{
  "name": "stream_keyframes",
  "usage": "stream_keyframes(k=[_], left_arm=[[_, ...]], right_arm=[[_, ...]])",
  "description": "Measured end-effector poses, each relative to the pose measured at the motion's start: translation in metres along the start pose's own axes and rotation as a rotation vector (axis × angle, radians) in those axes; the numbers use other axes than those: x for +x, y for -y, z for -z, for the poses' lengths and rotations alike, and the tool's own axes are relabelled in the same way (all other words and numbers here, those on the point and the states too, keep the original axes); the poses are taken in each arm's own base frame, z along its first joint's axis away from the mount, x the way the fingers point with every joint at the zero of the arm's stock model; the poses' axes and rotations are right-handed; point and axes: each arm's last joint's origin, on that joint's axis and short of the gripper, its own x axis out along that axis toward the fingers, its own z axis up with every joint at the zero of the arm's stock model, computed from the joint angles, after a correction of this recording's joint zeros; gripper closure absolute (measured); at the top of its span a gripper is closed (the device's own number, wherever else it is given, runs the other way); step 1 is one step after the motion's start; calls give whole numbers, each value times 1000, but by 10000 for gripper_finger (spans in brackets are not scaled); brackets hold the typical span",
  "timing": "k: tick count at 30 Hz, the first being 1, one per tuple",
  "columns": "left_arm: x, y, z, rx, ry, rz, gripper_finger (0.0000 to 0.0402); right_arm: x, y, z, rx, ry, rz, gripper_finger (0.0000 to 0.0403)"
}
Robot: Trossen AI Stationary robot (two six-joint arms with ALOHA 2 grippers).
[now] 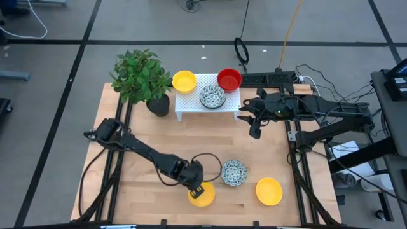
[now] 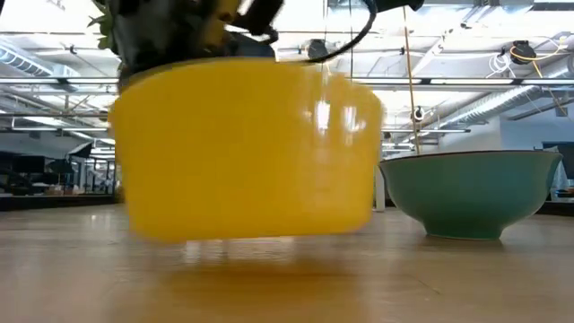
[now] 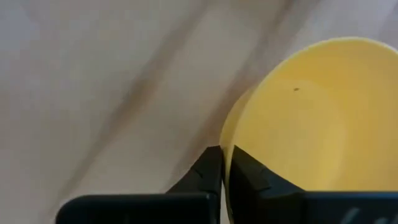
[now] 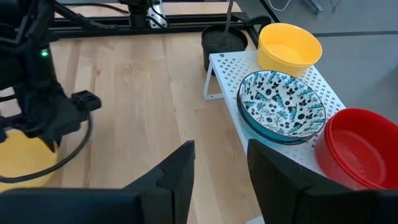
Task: Pick & Place Mini bowls
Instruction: Stack the yellow bowl on the yellow bowl on the shelf
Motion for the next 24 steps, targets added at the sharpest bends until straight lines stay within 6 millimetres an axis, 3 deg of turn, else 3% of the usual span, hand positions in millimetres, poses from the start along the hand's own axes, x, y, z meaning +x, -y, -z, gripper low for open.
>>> stream_keyframes(k=[8,15,20,24], left_arm=[[-21,-19,-38,-22,111,-44,395],[-47,-61,-68,-33,107,-243,382],[-53,-95,-82,-102,24,-385,395],[-56,-113,-94,-147,20,-425,377]], right_arm=[[0,0,1,-2,-8,1,268],[0,0,7,-15,-72,5,268],[-1,1,11,-11,-117,9,268],[-1,1,12,-9,-124,10,268]])
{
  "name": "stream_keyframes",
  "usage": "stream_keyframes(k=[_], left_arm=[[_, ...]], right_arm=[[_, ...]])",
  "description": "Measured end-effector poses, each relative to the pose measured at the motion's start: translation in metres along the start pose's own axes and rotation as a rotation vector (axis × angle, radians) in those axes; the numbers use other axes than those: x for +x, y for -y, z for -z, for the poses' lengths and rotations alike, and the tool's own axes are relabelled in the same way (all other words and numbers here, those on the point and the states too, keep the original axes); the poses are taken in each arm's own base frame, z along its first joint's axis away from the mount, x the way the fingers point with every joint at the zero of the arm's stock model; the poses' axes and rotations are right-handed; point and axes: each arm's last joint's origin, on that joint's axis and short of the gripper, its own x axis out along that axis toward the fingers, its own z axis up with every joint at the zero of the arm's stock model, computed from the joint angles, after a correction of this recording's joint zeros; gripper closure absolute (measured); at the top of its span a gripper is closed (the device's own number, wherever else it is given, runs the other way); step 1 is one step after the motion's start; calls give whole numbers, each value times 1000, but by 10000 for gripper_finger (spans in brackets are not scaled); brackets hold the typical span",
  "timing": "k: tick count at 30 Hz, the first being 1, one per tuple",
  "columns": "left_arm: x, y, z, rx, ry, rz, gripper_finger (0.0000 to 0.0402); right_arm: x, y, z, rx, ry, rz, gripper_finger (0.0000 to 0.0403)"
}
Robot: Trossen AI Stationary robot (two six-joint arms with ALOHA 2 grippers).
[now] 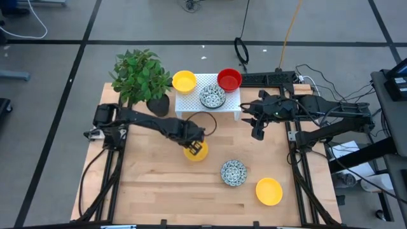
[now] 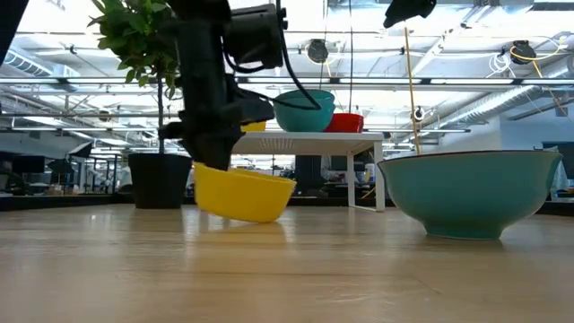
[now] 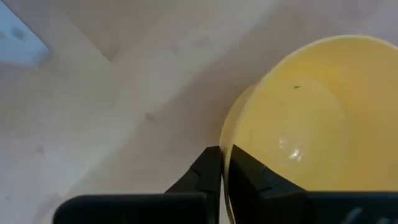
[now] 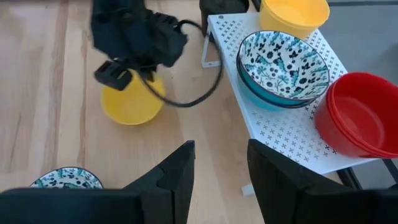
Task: Pick & Place Mini bowls
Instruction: Stack the yellow bowl on the yellow bowl on the shelf
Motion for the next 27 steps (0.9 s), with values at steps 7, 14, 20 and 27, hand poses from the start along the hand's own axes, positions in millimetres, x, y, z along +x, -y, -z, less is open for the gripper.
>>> stream_keyframes(k=[7,14,20,27], left_arm=[[3,-18,-18,-105,-22,3,377],[4,-29,-27,-208,-92,54,354],[3,-33,-30,-167,-130,98,292],[-38,-37,-29,-162,0,147,271]], right_arm=[[0,0,1,-24,-12,1,268],[0,0,2,-28,-24,2,268],[0,0,2,-35,-24,2,268],[0,0,2,-36,-26,2,268]])
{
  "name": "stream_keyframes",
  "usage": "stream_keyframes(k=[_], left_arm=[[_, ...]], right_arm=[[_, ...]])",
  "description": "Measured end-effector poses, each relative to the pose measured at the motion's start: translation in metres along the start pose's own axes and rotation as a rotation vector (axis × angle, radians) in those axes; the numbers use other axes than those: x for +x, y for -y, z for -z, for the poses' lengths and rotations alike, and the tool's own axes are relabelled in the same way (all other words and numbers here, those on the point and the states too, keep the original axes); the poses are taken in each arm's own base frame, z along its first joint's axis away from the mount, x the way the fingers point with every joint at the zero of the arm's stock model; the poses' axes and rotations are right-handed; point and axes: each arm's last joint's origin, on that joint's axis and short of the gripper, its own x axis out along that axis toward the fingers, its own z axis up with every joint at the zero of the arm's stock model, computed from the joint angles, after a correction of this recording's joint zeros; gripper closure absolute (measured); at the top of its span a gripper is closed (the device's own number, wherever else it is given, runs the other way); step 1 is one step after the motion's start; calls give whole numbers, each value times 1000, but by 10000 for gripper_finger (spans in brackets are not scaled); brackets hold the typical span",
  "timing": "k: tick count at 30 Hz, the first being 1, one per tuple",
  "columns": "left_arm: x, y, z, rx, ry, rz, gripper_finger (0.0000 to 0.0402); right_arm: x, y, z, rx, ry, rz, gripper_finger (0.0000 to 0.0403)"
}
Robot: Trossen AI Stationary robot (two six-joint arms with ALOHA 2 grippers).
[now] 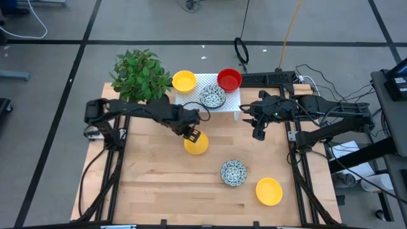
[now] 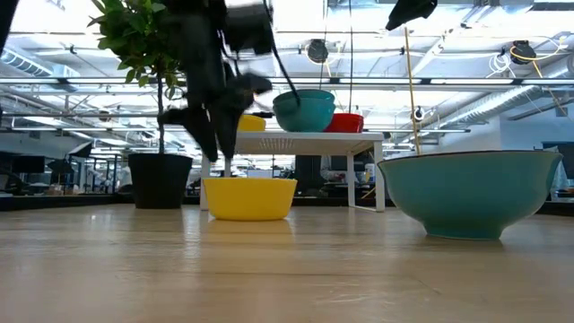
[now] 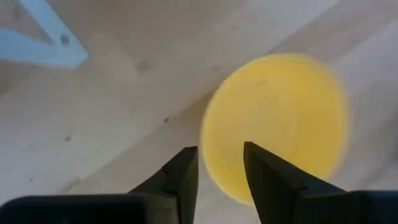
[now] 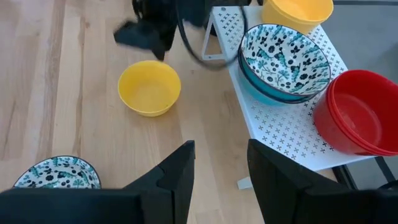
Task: Pick & Place Mini bowls
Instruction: Stack the yellow bowl on the yellow bowl on the shelf
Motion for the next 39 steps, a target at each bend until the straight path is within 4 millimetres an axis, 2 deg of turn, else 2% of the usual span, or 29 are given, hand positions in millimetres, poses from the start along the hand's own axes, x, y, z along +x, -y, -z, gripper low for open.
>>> stream_keyframes(k=[3,6,11,13,17,19,23,31,34,39], left_arm=[[-26,6,7,25,91,67,278],[-42,23,21,113,160,170,283],[-47,52,54,424,102,346,286],[-47,63,61,549,164,378,286],[-49,76,64,601,319,386,286],[-48,80,65,621,337,397,286],[-36,77,77,753,270,295,286],[-8,72,101,1165,250,-71,286],[5,73,102,1237,221,-109,286],[27,73,104,1260,149,-144,286]], right_arm=[[0,0,0,0,1,0,268],[0,0,0,10,5,0,268],[0,0,-1,11,6,0,268],[0,0,0,13,5,0,268],[0,0,0,13,5,0,268],[0,0,0,12,5,0,268],[0,0,0,13,5,0,268],[0,0,0,13,5,0,268],[3,-1,2,10,-5,1,268],[12,-2,10,2,-39,3,268]])
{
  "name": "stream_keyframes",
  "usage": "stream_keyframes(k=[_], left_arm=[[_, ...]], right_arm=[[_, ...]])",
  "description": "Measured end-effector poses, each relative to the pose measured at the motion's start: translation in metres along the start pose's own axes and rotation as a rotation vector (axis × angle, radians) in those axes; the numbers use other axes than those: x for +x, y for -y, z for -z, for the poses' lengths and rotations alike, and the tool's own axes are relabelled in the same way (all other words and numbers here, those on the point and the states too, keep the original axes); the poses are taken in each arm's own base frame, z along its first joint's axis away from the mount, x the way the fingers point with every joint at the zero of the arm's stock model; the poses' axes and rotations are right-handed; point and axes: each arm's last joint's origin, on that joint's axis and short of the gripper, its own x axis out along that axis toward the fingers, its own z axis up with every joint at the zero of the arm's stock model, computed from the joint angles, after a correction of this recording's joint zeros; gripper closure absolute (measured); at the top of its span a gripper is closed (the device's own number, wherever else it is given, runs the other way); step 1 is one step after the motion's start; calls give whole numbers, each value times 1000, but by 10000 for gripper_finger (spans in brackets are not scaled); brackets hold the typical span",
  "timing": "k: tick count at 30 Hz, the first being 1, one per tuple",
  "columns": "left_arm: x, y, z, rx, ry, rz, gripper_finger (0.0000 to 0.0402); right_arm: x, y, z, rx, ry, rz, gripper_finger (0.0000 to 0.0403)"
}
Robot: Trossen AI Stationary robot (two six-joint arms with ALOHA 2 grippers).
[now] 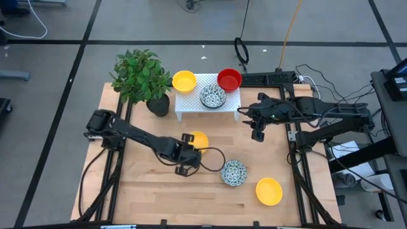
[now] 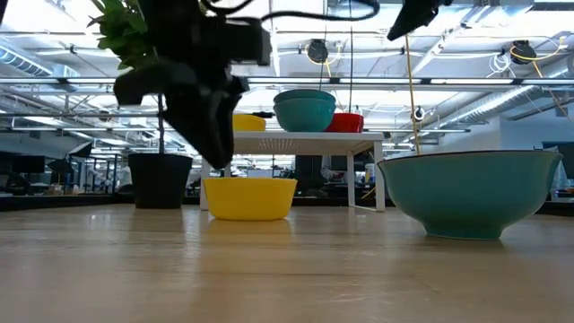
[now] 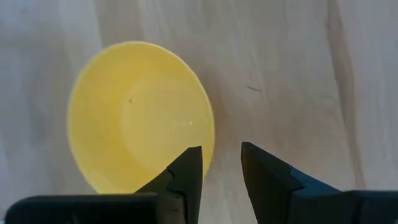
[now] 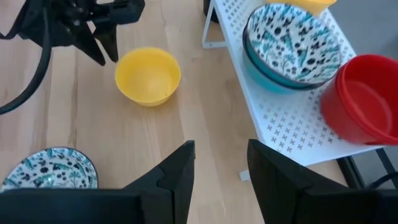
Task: Pick & Place Mini bowls
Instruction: Stack the yellow bowl on the yellow bowl on the shelf
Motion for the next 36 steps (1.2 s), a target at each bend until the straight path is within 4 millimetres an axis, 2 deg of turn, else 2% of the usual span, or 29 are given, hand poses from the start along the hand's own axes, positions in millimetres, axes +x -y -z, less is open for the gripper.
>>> stream_keyframes(k=[11,14,17,19,24,27,31,36], left_arm=[[26,3,4,-49,-89,-45,292],[27,4,4,-44,-93,-45,326],[25,3,4,-48,-88,-44,383],[20,2,4,-93,-77,-44,391],[-7,-4,-1,-214,3,-42,395],[-39,-11,-9,-281,92,-59,393],[-84,-24,-18,-266,184,-133,396],[-125,-54,-25,-228,188,-305,391]], right_arm=[[16,-3,12,-9,-36,3,268],[17,-3,12,-8,-33,3,268],[16,-3,11,-7,-29,2,268],[15,-3,11,-6,-24,2,268],[15,-3,11,-5,-23,2,268],[15,-3,11,-6,-20,2,268],[15,-3,10,-5,-7,1,268],[15,-3,10,-17,-3,1,268]])
